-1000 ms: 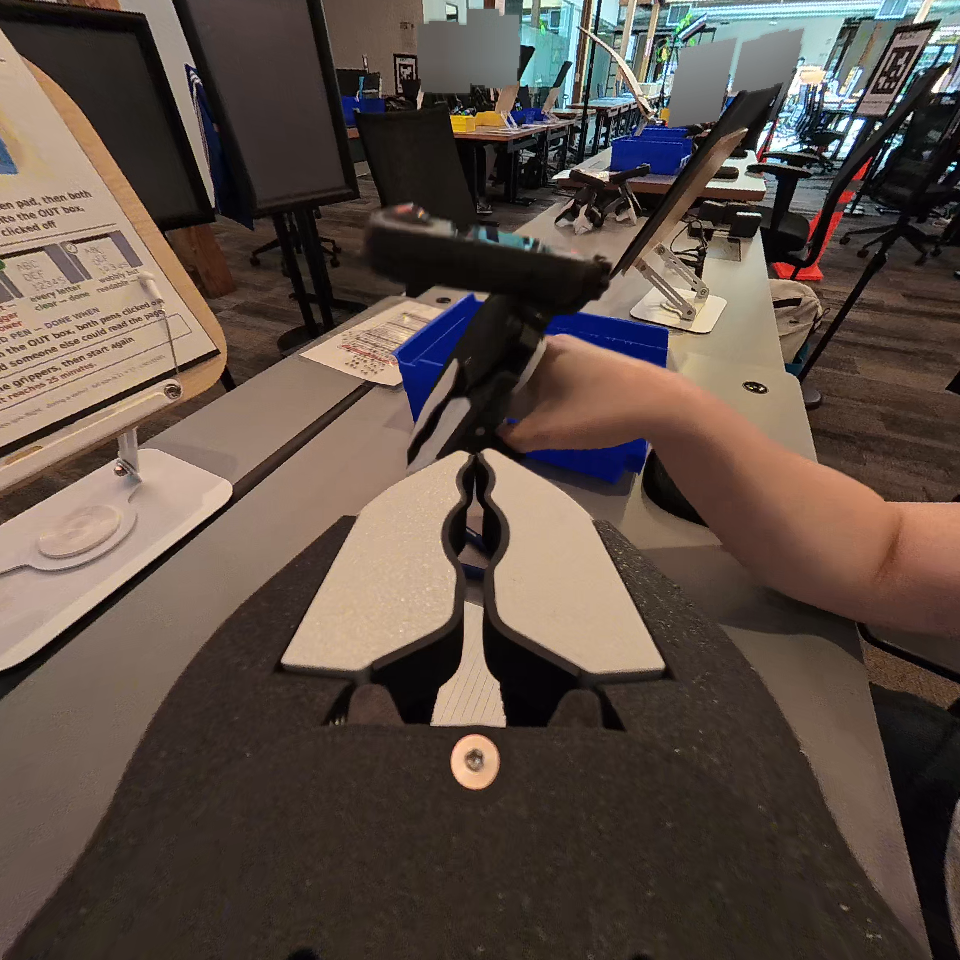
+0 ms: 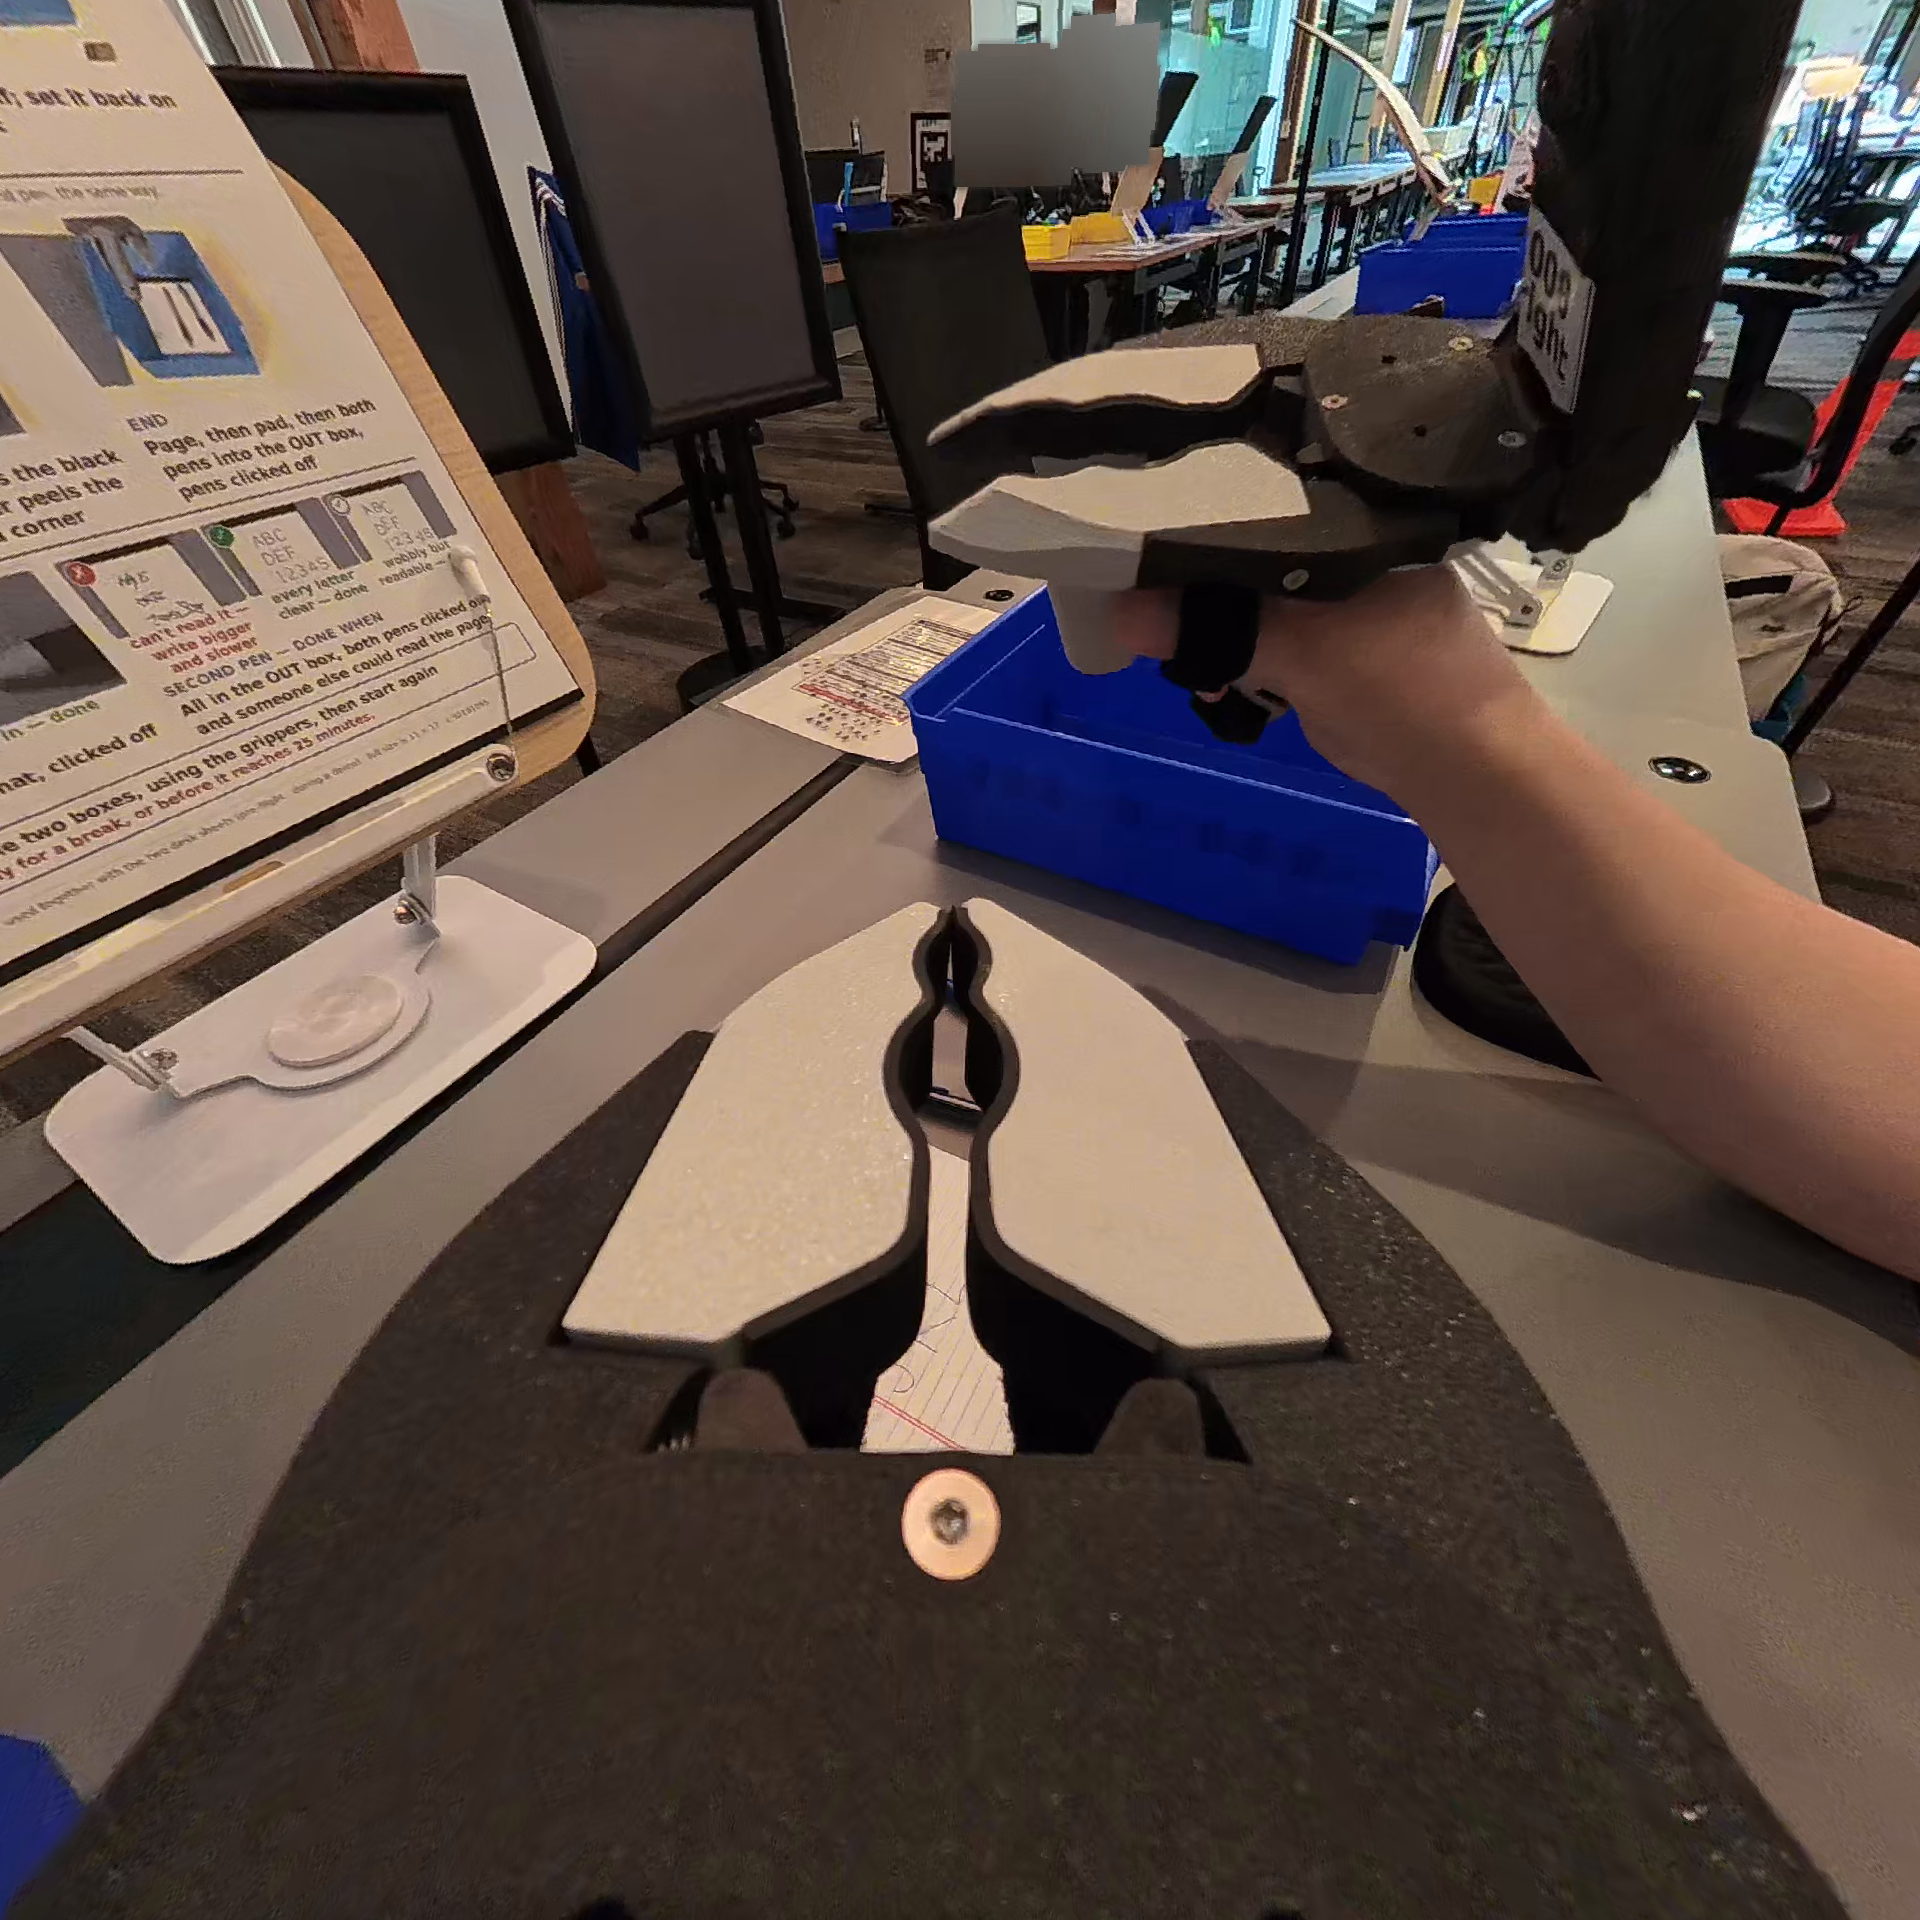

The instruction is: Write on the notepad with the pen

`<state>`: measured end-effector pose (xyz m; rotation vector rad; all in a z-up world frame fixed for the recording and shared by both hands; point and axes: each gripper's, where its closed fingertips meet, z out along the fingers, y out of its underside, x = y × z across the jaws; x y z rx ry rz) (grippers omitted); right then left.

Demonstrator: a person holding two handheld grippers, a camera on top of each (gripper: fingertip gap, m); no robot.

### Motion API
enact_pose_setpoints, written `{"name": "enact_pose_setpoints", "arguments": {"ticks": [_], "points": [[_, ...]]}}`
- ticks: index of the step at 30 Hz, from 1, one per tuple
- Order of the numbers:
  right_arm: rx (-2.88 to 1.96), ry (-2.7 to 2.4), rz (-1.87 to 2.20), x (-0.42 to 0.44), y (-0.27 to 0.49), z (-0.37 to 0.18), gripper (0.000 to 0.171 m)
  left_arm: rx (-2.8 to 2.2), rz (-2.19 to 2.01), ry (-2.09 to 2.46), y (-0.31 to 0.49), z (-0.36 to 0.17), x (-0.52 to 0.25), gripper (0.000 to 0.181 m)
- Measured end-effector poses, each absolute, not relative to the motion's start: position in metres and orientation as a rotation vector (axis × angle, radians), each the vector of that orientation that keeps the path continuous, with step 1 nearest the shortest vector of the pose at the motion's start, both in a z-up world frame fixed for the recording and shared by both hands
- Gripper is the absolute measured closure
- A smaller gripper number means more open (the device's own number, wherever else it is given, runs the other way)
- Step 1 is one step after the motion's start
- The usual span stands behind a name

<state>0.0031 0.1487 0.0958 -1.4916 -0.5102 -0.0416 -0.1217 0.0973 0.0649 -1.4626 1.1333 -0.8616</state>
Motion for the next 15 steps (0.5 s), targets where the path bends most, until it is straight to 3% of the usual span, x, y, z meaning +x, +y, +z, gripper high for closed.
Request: {"name": "enact_pose_setpoints", "arguments": {"ticks": [15], "points": [[-1.858,-0.36,0.248,0.016,0.158,0.048,0.158,-1.492,-0.8,1.163,0.101,0.055,-0.12,0.181]]}}
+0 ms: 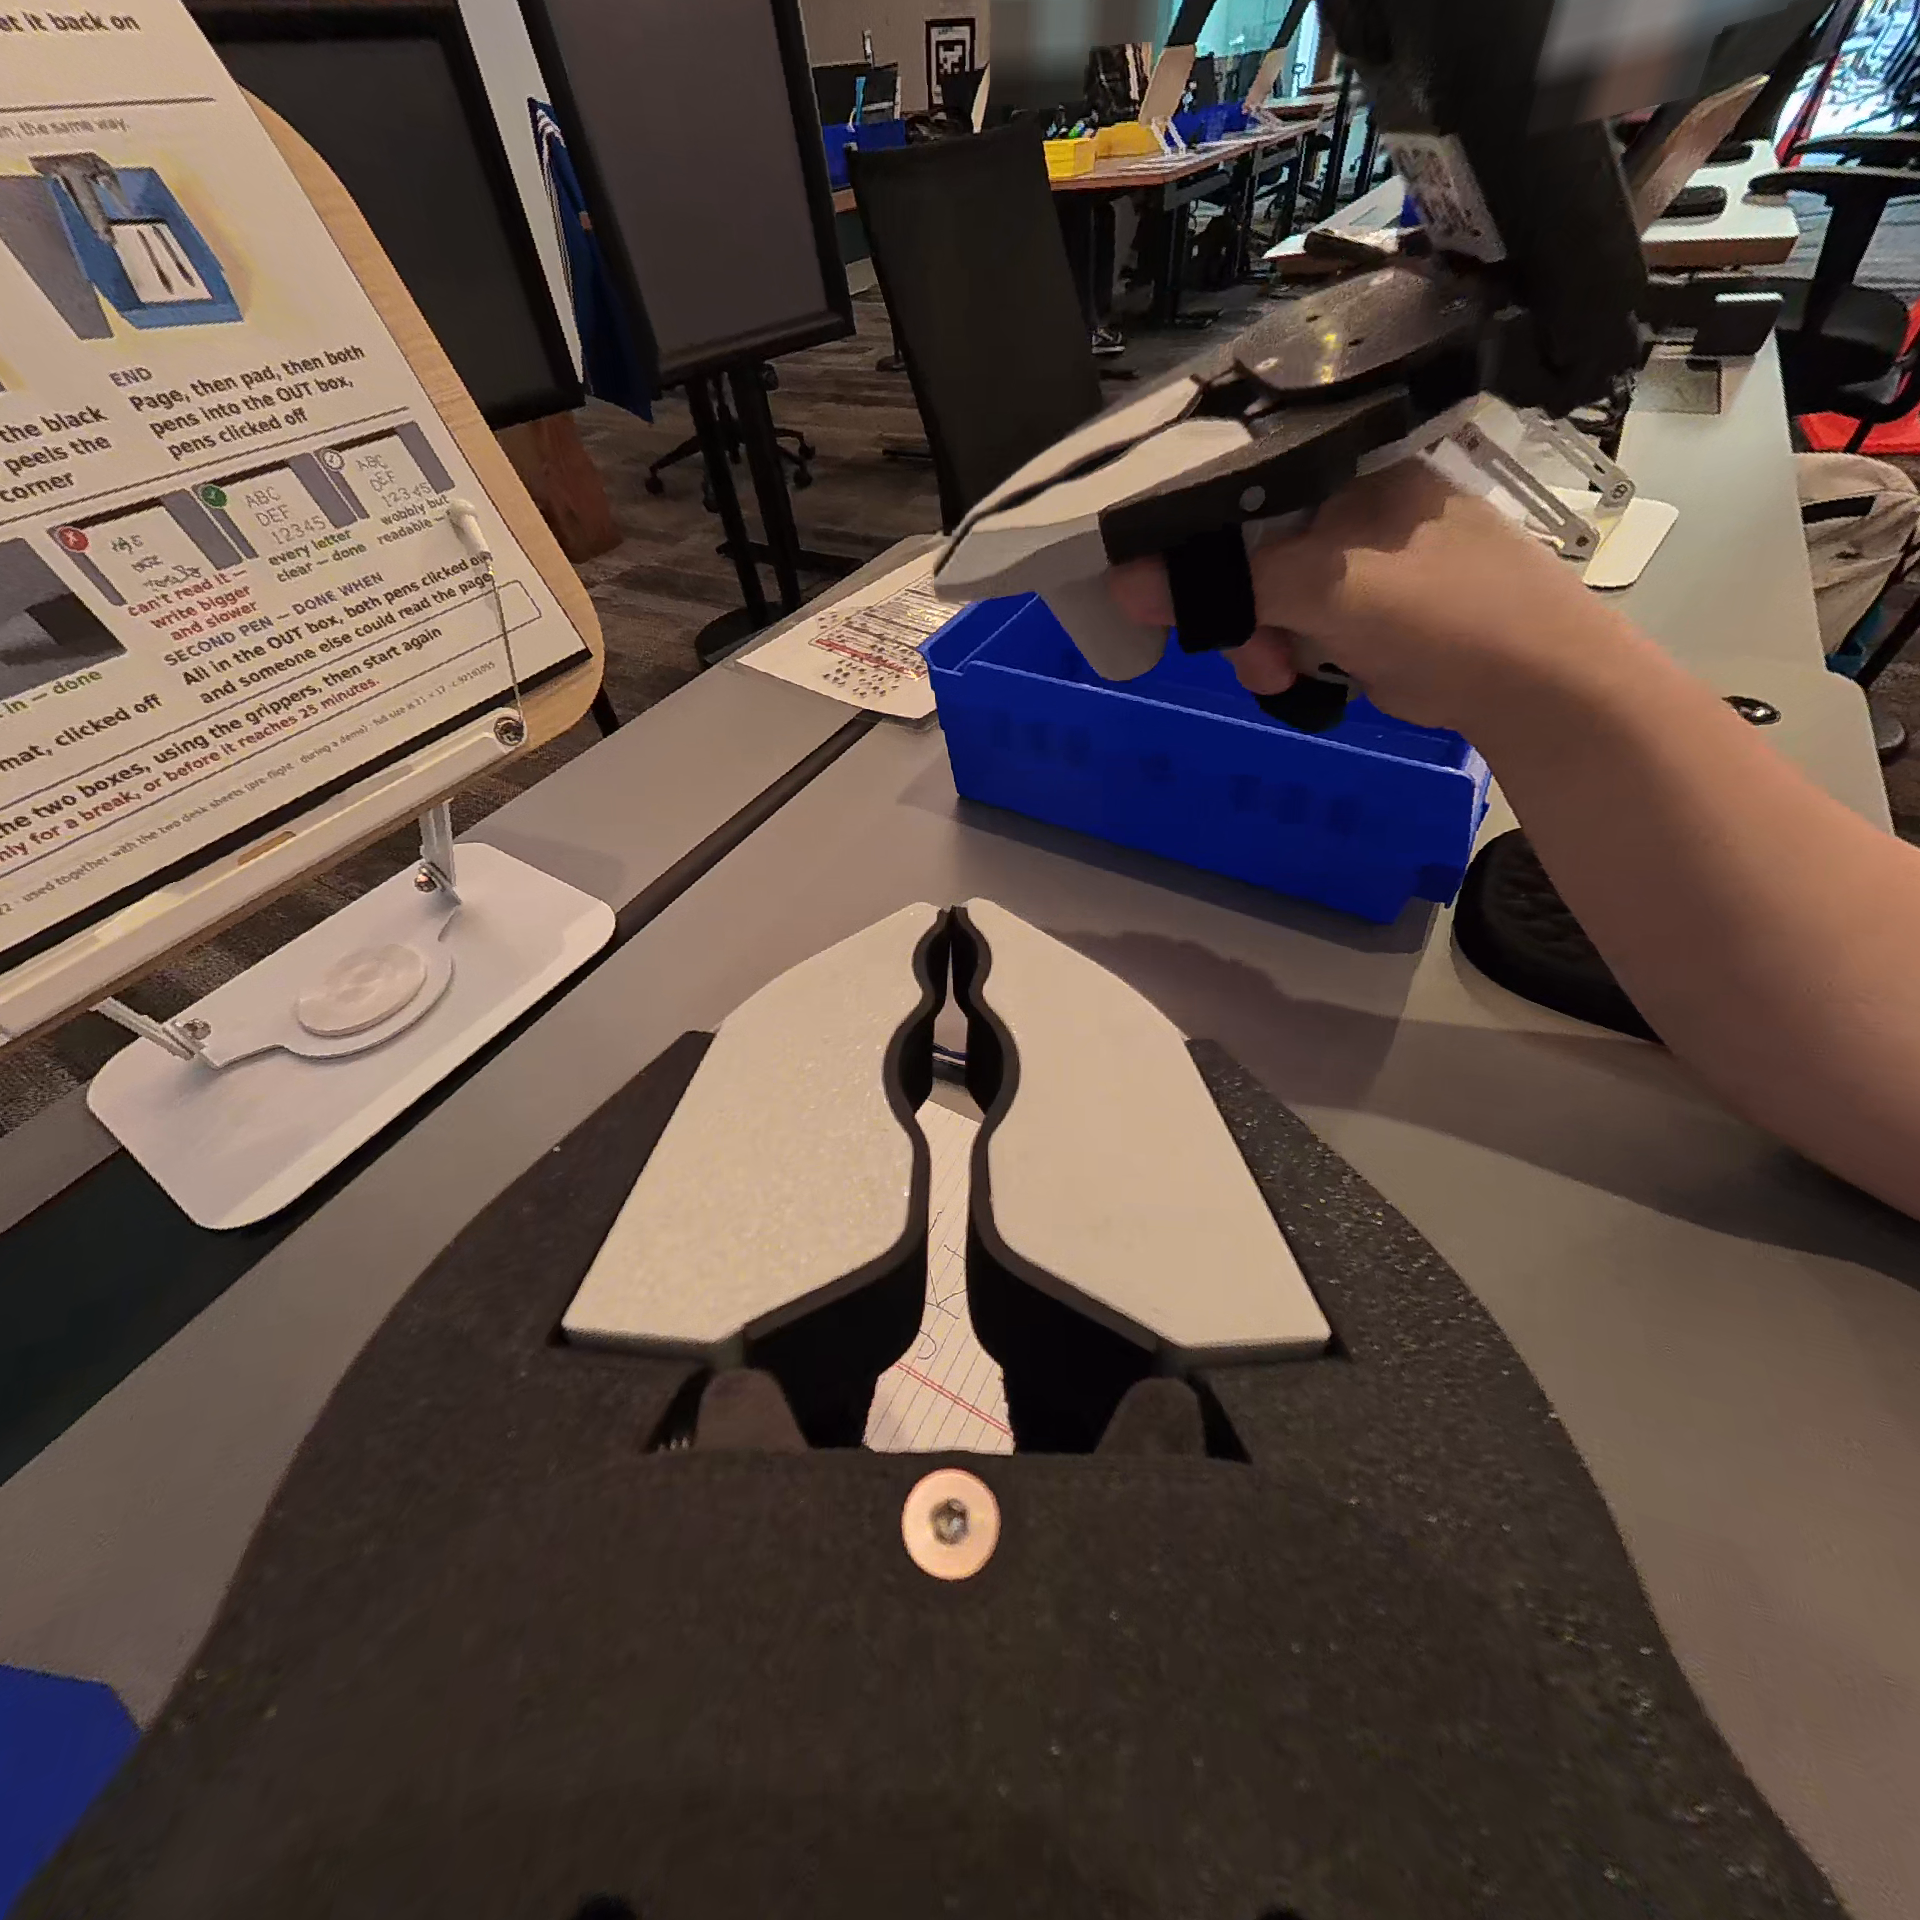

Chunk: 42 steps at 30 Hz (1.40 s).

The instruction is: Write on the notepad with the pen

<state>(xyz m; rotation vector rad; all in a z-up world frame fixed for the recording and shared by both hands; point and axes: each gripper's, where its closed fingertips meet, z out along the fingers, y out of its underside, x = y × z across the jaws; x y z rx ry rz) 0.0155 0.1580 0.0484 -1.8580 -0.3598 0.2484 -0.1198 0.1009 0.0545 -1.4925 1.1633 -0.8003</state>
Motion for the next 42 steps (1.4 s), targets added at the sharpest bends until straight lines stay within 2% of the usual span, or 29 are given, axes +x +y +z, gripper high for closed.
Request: {"name": "enact_pose_setpoints", "arguments": {"ticks": [11,17,25,42], "points": [[-2.169,-0.313,0.187,0.034,0.148,0.001,0.153,-1.52,-0.767,1.159,0.107,0.051,-0.123,0.181],[-2.439,-0.169,0.207,0.043,0.14,-0.061,0.143,-1.513,-0.726,1.162,0.109,0.055,-0.127,0.181],[-2.694,-0.055,0.202,0.028,0.126,-0.125,0.145,-1.499,-0.766,1.18,0.1,0.059,-0.125,0.181],[-2.858,0.107,0.145,0.025,0.135,-0.159,0.147,-1.483,-0.794,1.221,0.089,0.062,-0.122,0.181]]}}
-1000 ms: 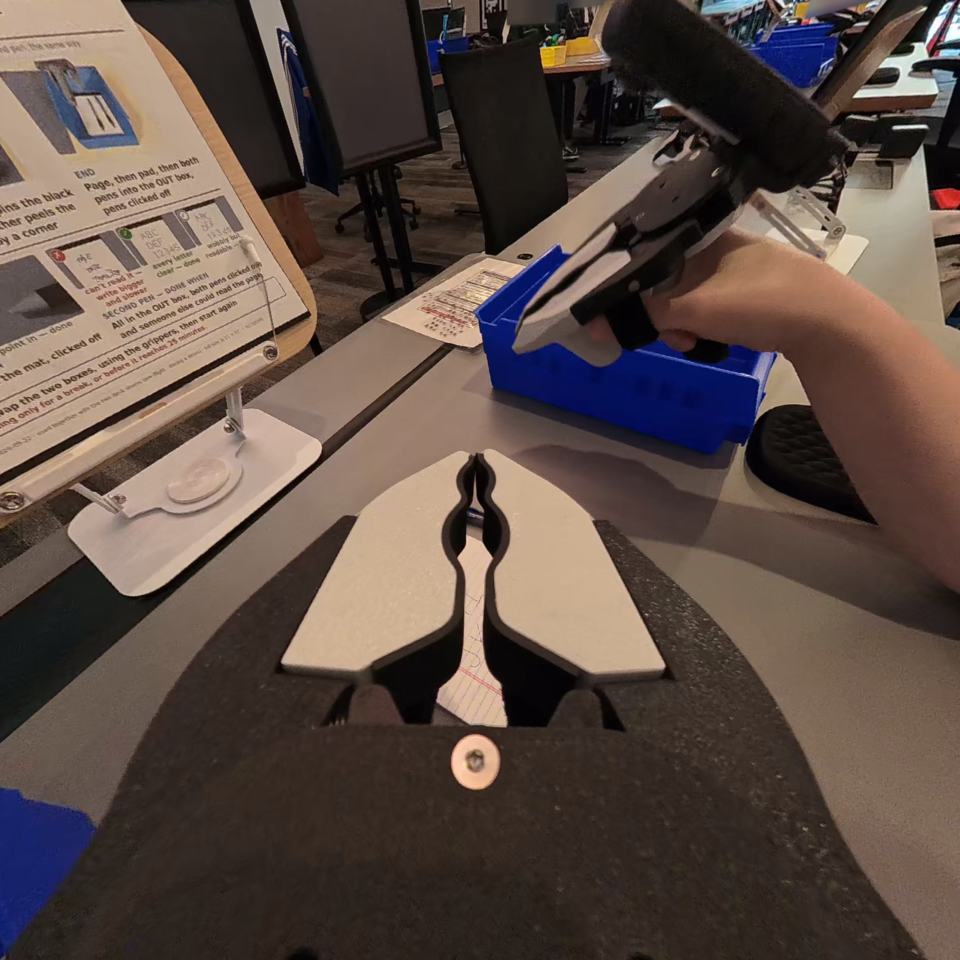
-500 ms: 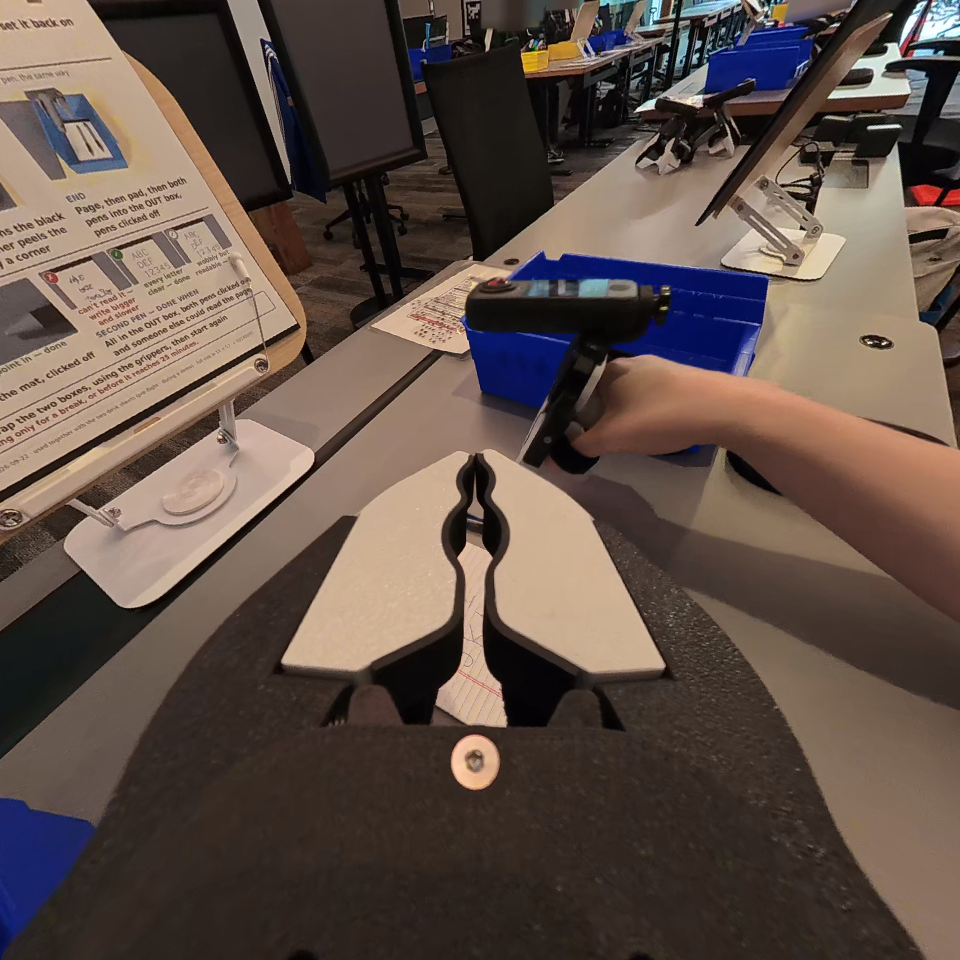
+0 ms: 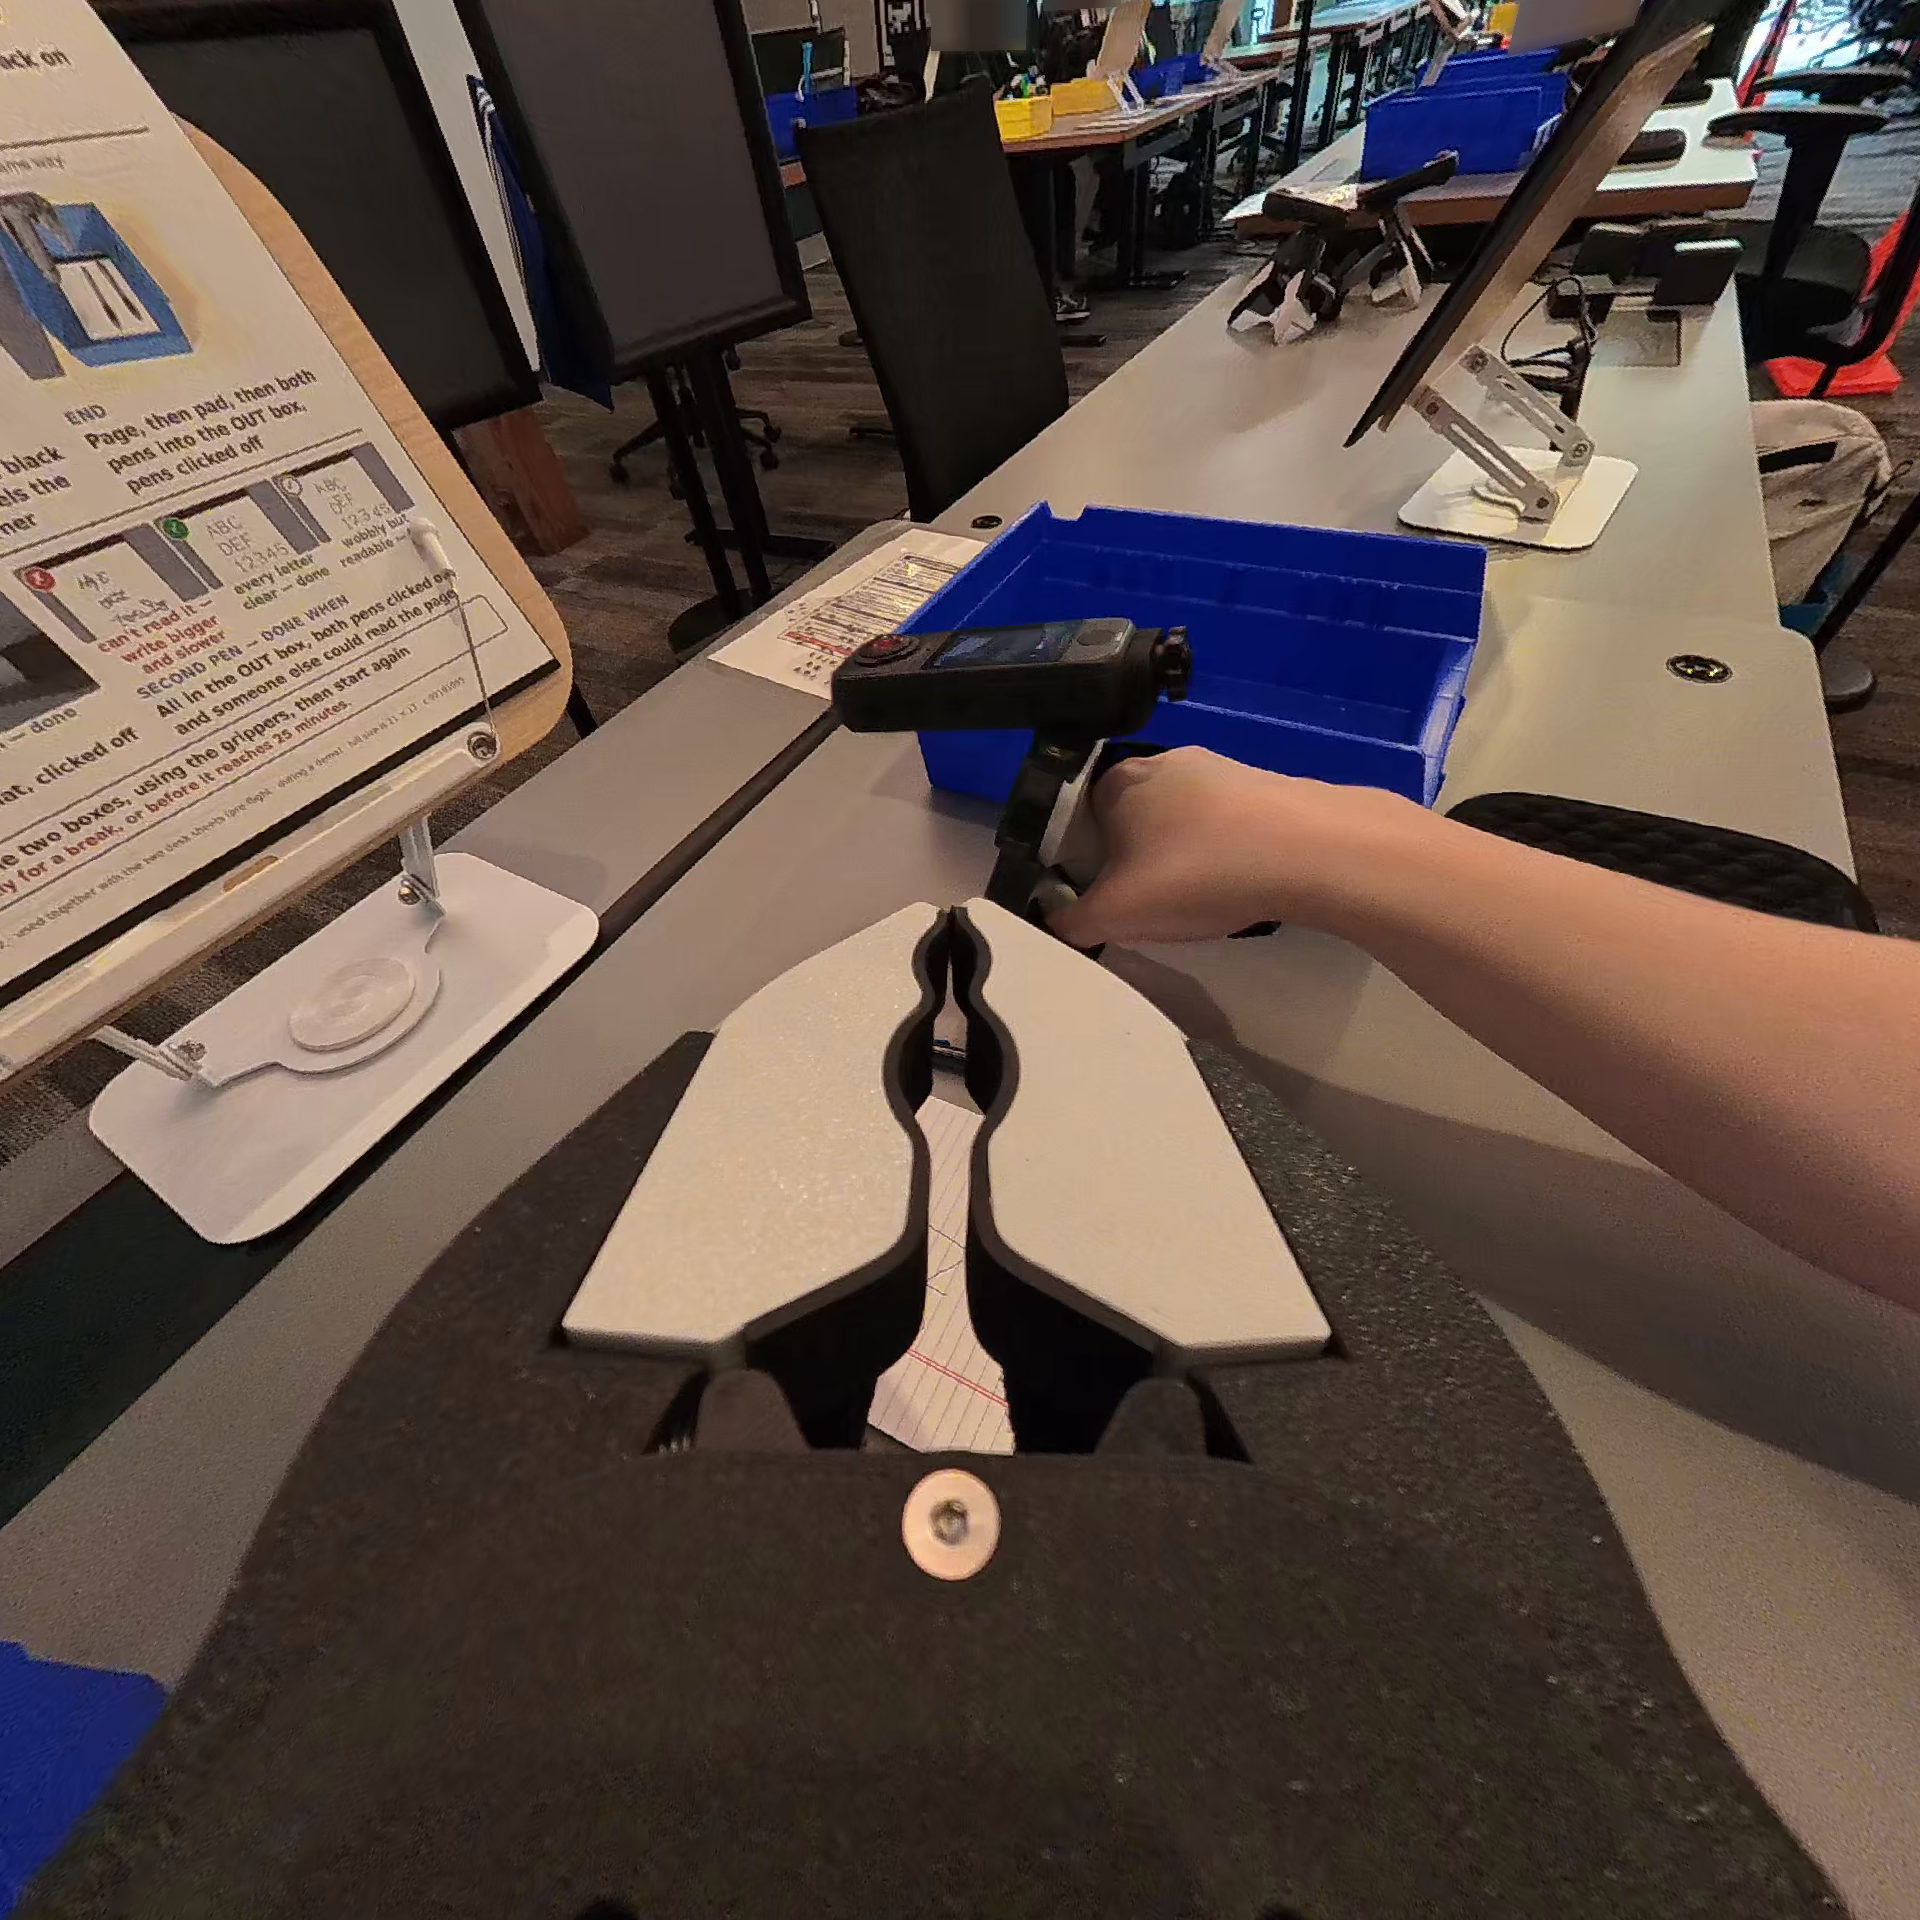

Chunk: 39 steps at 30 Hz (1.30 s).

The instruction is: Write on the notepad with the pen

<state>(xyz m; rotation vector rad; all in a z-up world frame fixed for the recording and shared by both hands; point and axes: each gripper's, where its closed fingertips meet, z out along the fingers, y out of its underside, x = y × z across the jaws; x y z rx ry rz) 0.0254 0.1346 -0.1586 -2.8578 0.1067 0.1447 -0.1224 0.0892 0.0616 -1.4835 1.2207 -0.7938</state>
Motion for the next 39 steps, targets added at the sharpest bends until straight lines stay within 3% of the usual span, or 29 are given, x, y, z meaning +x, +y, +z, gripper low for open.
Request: {"name": "enact_pose_setpoints", "arguments": {"ticks": [9,17,22,25,29,39], "points": [[-2.862,0.036,0.151,0.031,0.136,-0.159,0.157,-1.505,-0.8,1.216,0.095,0.057,-0.124,0.181],[-2.64,0.007,0.3,0.029,0.135,-0.144,0.158,-1.651,-0.91,1.255,0.105,0.007,-0.104,0.181],[-2.339,-0.091,0.449,0.001,0.136,-0.083,0.159,-1.673,-0.834,1.235,0.111,-0.013,-0.092,0.172],[-2.085,-0.227,0.551,-0.032,0.133,-0.022,0.158,-1.653,-0.845,1.177,0.112,-0.013,-0.085,0.154],[-1.806,-0.388,0.61,-0.066,0.119,0.044,0.159,-1.59,-1.033,1.122,0.099,0.006,-0.079,0.153],[-1.467,-0.735,0.944,-0.104,0.079,0.088,0.159,-1.391,-1.352,1.244,0.059,0.043,-0.081,0.15]]}}
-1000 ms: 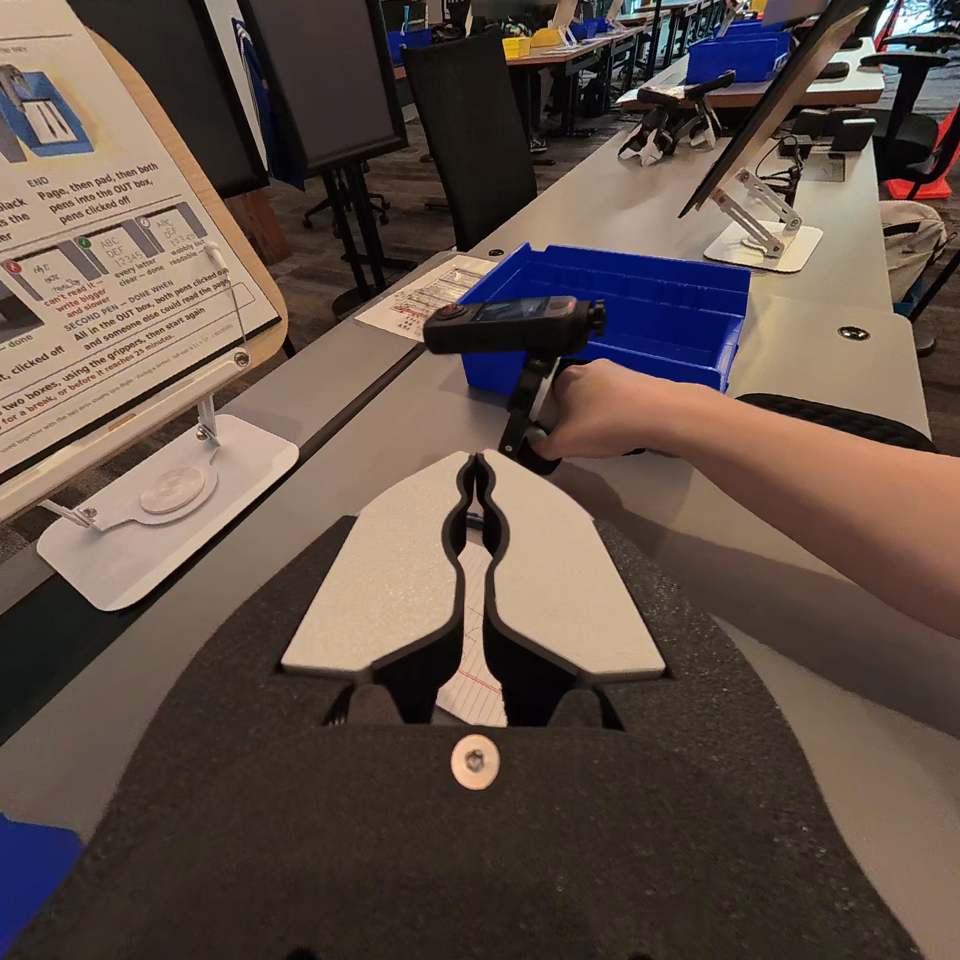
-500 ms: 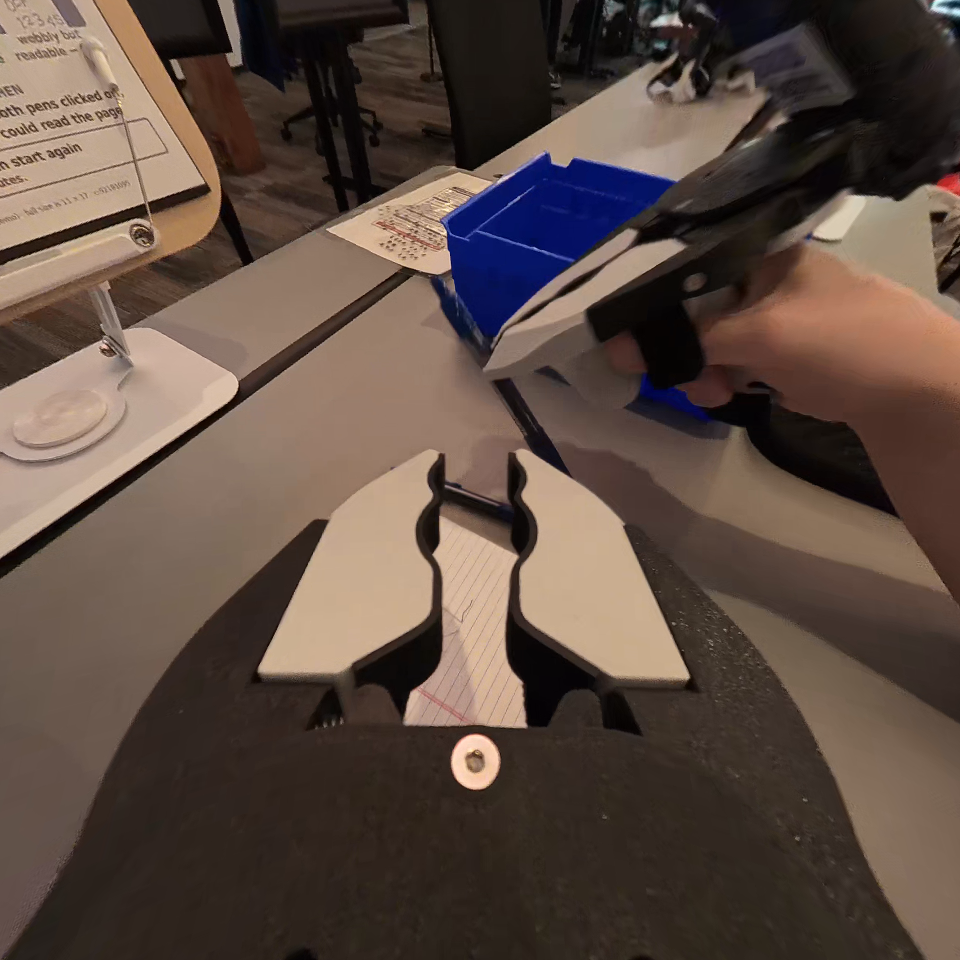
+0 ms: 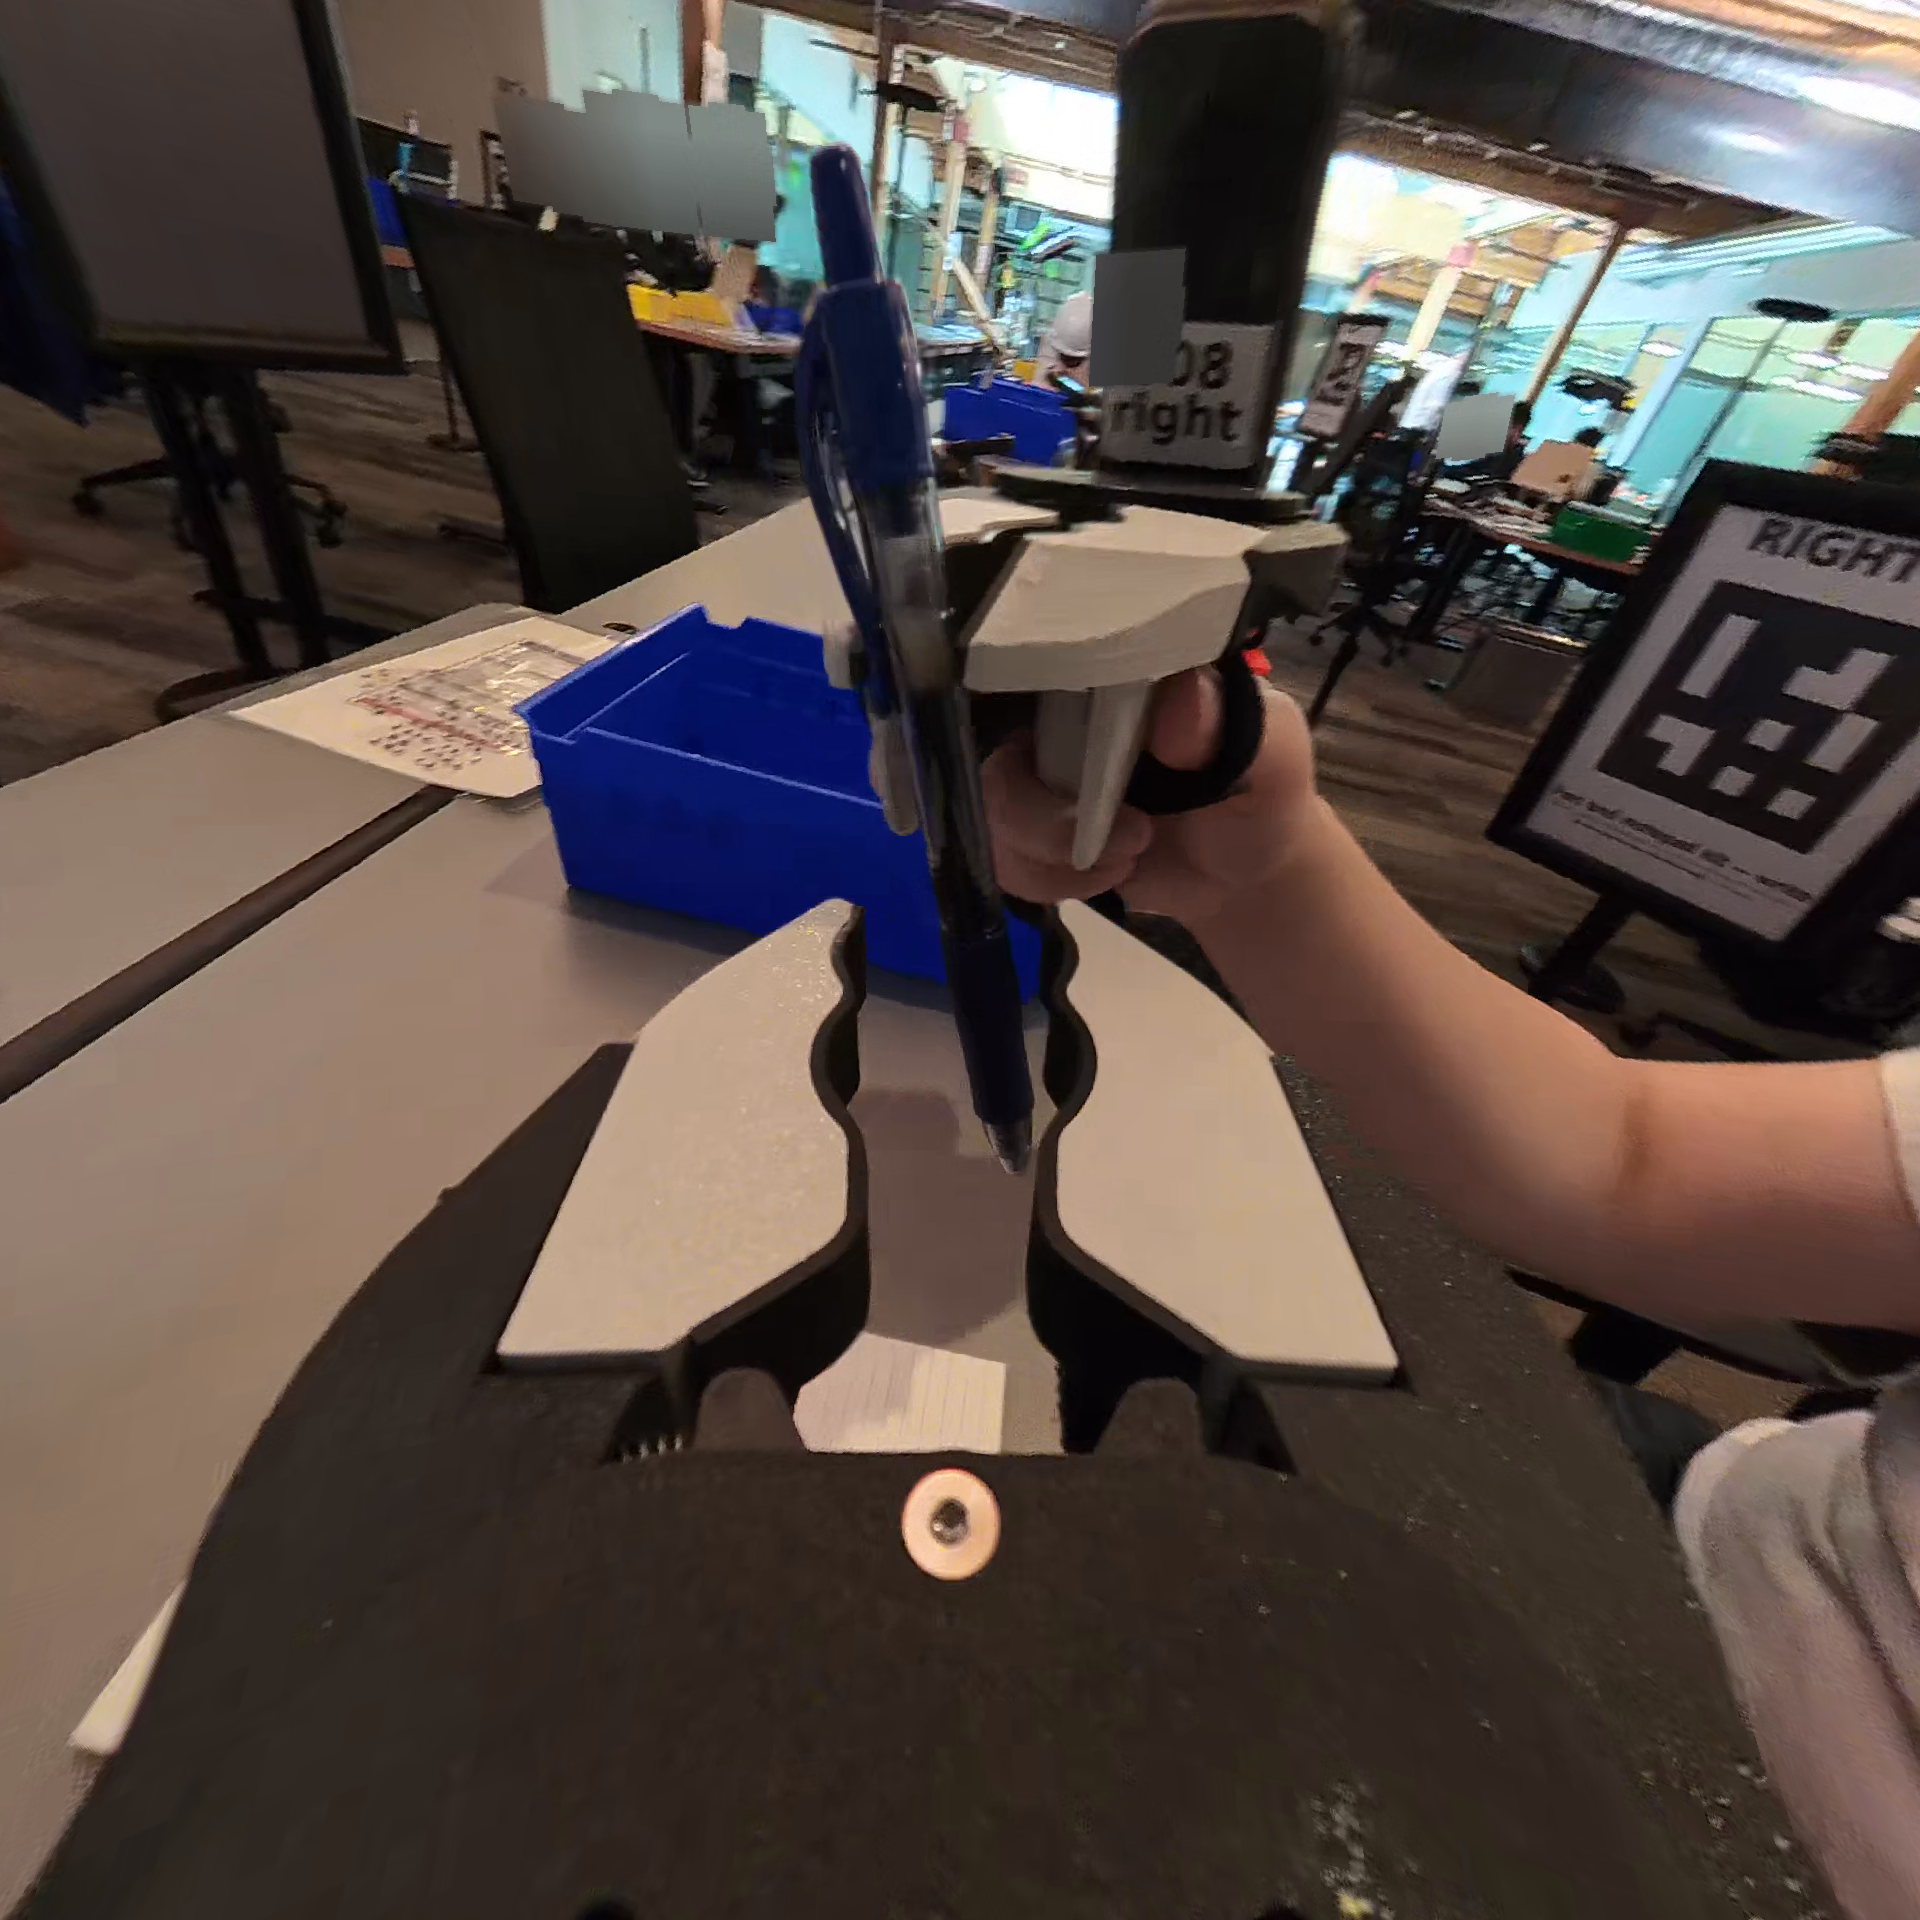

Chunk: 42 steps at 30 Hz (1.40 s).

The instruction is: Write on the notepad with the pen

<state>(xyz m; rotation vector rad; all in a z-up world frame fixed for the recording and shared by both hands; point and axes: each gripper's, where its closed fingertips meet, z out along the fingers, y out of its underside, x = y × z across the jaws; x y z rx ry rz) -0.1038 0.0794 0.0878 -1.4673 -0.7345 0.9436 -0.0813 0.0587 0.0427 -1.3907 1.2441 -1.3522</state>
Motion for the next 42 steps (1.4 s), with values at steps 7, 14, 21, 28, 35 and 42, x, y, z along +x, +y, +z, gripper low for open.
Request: {"name": "enact_pose_setpoints", "arguments": {"ticks": [7,14,21,28,35,42], "points": [[-1.199,-0.891,1.339,-0.106,0.048,0.105,0.158,-1.209,-1.682,1.341,0.024,0.058,-0.087,0.156],[-1.07,-0.994,1.506,-0.108,0.039,0.103,0.159,-1.147,-1.807,1.402,0.007,0.057,-0.088,0.167],[-1.069,-0.981,1.507,-0.109,0.05,0.099,0.158,-1.236,-1.727,1.359,0.024,0.05,-0.083,0.169],[-1.198,-0.784,1.304,-0.093,0.079,0.11,0.133,-1.349,-1.448,1.264,0.058,0.046,-0.086,0.169],[-1.322,-0.735,1.142,-0.093,0.078,0.115,0.124,-1.389,-1.169,1.28,0.072,0.032,-0.082,0.169],[-1.4,-0.799,1.042,-0.11,0.087,0.094,0.127,-1.408,-1.156,1.263,0.07,0.029,-0.078,0.169]]}}
